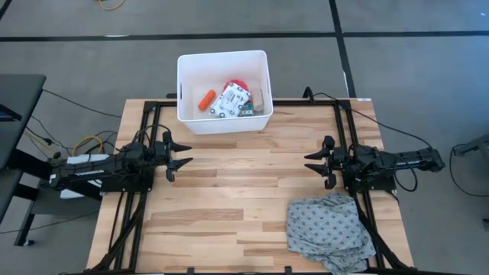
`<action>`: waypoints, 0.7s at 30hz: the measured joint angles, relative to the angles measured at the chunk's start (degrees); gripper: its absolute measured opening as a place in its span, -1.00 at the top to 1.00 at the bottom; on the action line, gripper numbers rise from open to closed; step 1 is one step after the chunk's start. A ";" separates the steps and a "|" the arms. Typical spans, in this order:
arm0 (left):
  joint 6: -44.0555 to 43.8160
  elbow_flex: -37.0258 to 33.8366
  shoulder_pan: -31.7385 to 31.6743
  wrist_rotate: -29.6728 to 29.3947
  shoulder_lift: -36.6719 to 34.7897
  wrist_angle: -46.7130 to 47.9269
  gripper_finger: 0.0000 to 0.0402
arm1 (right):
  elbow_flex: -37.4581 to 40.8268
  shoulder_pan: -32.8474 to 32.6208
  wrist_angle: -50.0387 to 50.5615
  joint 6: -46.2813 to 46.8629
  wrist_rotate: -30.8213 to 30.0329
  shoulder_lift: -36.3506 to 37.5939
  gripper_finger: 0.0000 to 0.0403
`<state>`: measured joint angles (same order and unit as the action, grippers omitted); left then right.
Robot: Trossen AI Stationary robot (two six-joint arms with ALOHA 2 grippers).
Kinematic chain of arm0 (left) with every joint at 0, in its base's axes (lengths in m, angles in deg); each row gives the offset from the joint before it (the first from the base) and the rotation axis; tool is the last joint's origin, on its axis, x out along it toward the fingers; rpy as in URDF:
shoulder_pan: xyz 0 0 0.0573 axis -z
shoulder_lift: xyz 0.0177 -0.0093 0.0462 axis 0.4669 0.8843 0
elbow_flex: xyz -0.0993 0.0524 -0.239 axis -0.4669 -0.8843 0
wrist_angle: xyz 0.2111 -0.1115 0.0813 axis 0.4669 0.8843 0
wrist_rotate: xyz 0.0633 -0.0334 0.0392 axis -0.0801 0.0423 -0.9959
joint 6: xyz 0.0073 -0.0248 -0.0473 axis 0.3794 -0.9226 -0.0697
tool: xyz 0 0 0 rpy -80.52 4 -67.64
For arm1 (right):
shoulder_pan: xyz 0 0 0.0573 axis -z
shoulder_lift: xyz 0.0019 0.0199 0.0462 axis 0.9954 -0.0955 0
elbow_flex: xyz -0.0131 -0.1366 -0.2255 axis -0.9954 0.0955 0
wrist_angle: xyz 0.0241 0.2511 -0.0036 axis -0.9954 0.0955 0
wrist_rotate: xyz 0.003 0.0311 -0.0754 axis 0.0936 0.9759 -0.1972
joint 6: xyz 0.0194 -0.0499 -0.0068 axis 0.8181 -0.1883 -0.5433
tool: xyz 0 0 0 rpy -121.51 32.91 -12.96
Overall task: Pick & place medical supplies in basket/bin
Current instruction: Return to Home Position
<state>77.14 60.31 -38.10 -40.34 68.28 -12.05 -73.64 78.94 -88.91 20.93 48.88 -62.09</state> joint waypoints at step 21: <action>-0.52 0.00 -0.02 0.02 0.00 0.00 0.04 | 0.00 0.00 -0.01 0.00 0.00 -0.01 0.34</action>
